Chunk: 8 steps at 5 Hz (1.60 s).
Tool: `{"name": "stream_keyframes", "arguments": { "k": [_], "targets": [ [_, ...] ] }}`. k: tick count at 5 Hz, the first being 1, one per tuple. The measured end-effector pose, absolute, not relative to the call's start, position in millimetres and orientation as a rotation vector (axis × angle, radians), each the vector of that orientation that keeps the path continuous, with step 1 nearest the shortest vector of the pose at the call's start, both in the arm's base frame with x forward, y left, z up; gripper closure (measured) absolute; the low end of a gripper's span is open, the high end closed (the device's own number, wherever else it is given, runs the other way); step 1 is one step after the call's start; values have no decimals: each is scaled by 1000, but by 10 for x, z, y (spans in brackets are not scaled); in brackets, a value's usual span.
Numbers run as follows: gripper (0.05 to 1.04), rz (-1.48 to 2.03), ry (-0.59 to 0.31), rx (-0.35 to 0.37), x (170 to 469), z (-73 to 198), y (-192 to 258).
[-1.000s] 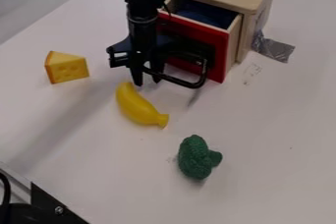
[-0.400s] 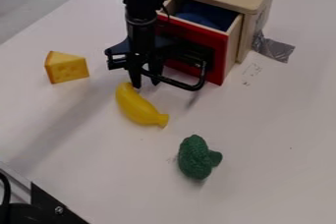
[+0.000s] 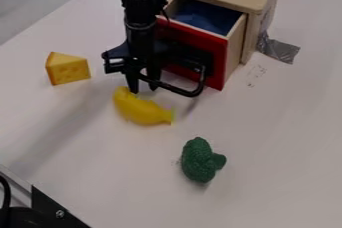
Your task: Open the drawer
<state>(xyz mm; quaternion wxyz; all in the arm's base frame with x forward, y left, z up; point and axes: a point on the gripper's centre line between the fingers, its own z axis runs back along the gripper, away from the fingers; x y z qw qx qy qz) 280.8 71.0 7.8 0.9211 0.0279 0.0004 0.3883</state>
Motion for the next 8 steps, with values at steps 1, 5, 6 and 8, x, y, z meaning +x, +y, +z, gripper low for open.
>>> {"name": "stream_keyframes", "arguments": {
  "k": [1, 5, 6, 8],
  "targets": [
    [738, 795, -4, 58, 2721, 91, 693],
    [738, 798, 17, 57, 2503, 98, 637],
    [689, 793, 20, 57, 2468, 98, 633],
    [107, 672, 24, 53, 2526, 150, 540]
  ]
}}
